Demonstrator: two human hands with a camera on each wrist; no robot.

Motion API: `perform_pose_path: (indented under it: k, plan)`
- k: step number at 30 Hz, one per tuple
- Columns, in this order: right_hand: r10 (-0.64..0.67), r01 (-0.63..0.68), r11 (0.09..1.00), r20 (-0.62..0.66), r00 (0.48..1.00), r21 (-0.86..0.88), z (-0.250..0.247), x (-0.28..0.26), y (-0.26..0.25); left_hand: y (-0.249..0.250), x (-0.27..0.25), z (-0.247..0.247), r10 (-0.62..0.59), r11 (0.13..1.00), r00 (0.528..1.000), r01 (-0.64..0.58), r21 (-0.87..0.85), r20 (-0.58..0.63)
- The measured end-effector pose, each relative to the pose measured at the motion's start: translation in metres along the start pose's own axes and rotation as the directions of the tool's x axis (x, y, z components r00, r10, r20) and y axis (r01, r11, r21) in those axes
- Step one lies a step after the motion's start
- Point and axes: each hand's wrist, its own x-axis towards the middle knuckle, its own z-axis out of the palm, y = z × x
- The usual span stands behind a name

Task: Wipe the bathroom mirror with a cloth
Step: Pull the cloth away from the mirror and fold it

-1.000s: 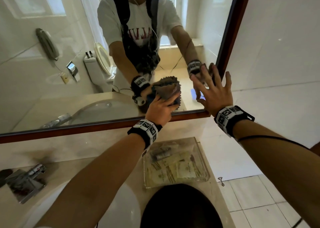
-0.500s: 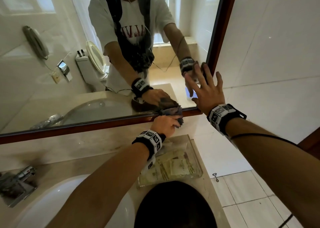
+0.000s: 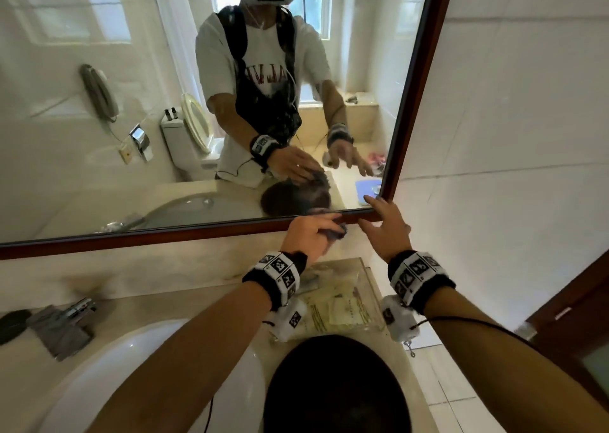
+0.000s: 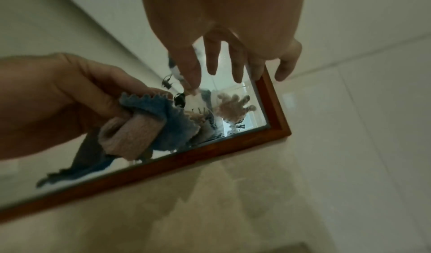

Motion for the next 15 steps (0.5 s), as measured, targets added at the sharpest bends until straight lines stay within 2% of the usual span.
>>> perform_pose_path:
  k: [2, 5, 7, 9, 12, 15]
  plan:
    - [0.074, -0.070, 0.967, -0.005, 0.997, 0.245, 0.005, -0.016, 0.000, 0.011, -0.012, -0.008, -0.044, 0.998, 0.999, 0.044, -0.049, -0.011]
    - [0.097, -0.128, 0.869, 0.091, 0.991, 0.477, 0.012, -0.044, -0.010, 0.026, -0.036, -0.019, 0.011, 0.999, 1.000, -0.012, -0.041, -0.020]
    - [0.074, -0.150, 0.826, 0.159, 0.985, 0.543, 0.016, -0.060, -0.019, 0.026, -0.049, -0.022, 0.034, 0.999, 0.999, -0.034, -0.035, -0.007]
    - [0.082, -0.226, 0.771, 0.258, 0.963, 0.596, 0.022, -0.079, -0.030, 0.026, -0.063, -0.027, 0.068, 0.997, 0.998, -0.068, -0.039, 0.006]
    - [0.174, -0.428, 0.669, 0.432, 0.885, 0.607, 0.036, -0.105, -0.033, 0.015, -0.081, -0.032, 0.085, 0.995, 0.996, -0.086, 0.055, 0.022]
    - [0.219, -0.511, 0.640, 0.501, 0.837, 0.574, 0.049, -0.127, -0.030, 0.006, -0.100, -0.037, 0.026, 0.999, 1.000, -0.026, 0.029, 0.002]
